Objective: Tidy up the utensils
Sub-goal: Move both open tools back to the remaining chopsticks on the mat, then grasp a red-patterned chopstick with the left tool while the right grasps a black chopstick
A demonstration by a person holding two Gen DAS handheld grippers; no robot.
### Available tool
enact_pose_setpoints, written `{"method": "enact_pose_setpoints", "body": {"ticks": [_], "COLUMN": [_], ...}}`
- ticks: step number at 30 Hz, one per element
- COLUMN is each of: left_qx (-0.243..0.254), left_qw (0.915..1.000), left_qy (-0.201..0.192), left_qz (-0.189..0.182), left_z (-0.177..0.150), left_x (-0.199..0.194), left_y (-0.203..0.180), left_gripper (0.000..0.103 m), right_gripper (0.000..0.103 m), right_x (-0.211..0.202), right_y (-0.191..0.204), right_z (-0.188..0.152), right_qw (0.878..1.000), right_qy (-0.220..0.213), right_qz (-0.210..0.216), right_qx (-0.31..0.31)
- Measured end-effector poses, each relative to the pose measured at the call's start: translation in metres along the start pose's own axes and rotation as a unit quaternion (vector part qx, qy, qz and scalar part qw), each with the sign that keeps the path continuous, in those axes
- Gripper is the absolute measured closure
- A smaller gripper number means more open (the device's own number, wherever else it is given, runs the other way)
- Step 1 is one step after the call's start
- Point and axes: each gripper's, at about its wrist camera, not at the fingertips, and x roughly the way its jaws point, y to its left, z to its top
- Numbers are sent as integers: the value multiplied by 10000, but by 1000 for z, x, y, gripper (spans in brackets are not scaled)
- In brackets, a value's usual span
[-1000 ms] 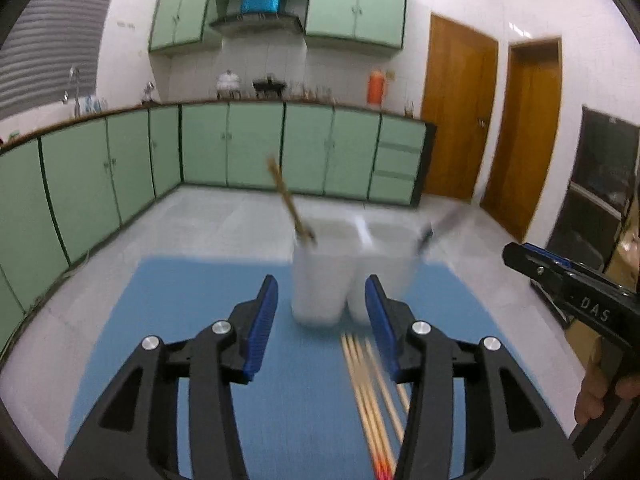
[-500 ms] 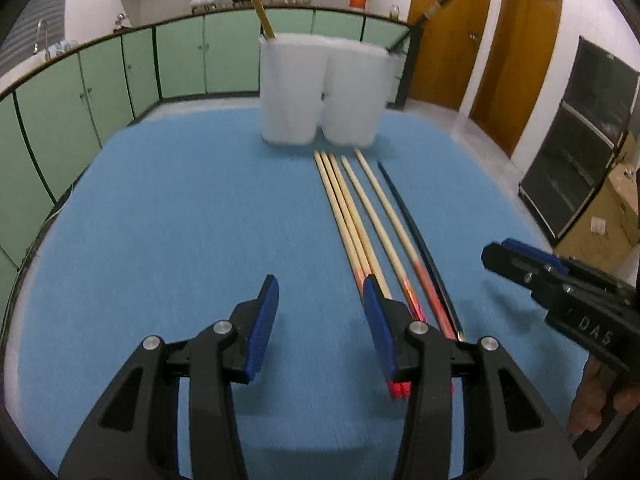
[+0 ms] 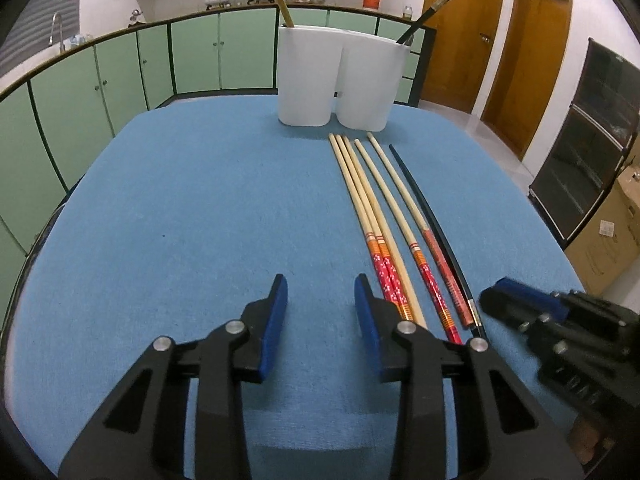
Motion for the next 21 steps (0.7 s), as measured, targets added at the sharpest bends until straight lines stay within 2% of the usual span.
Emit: {"method": "enact_pose_setpoints", "body": {"ticks": [14,21], "left_qx": [71,132], "left_qw": [10000,9999], "left_qy": [-7,22], "left_qz": [-8,-69], "left_z": [2,2], "left_x": [3,5], "left_y": [-3,-9], "left_gripper": [69,69], "right_gripper": [87,95], "right_x": [6,10], "right_y": [9,8], "right_z": [-6,-2], "right_qw": [9995,9995], "right_qy": [178,140], "right_qz": [-105,-217], "right_qx": [-248,-195]}}
